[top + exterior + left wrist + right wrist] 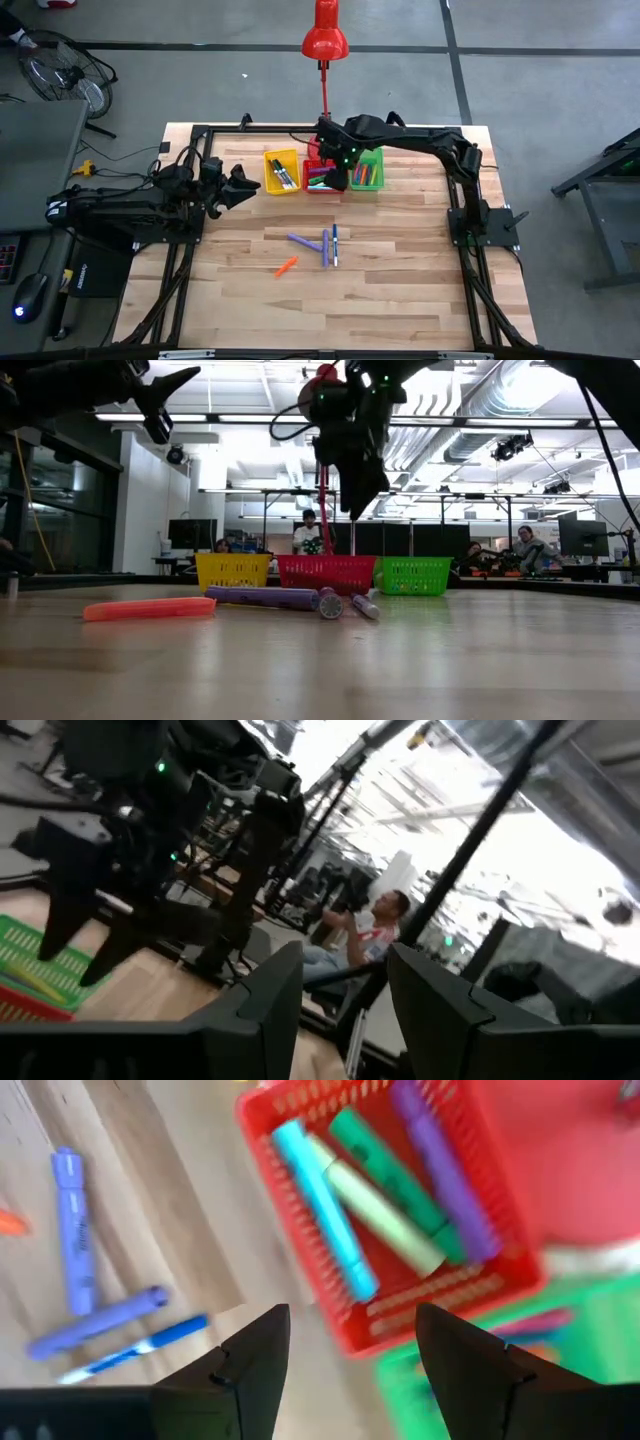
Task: Pick & Place Markers
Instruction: Put the blue marker pen into the yellow bin
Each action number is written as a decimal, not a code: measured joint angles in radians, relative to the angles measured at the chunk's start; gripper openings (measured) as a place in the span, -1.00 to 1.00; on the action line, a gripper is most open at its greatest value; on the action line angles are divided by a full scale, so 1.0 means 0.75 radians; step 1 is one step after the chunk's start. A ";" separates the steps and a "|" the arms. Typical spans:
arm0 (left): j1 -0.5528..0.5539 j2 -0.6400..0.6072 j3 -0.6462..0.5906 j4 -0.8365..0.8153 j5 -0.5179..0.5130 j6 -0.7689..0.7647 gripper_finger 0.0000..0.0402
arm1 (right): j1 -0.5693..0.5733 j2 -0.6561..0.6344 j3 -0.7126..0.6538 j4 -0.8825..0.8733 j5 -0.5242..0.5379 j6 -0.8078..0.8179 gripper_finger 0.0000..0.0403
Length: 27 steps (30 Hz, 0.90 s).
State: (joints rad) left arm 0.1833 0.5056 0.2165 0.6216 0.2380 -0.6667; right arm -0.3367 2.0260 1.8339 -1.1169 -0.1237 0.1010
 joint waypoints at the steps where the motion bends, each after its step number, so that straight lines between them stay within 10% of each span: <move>1: 0.000 0.000 0.000 0.001 0.016 0.018 -0.27 | 0.016 -0.002 0.000 -0.016 0.004 0.059 0.02; 27: 0.000 0.000 -0.001 -0.005 0.014 0.200 -0.27 | 0.604 0.004 -0.286 0.142 0.217 1.344 0.02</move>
State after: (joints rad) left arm 0.1832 0.5059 0.2161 0.6178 0.2485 -0.5167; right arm 0.1159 2.0289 1.6196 -1.0105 0.0389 1.1088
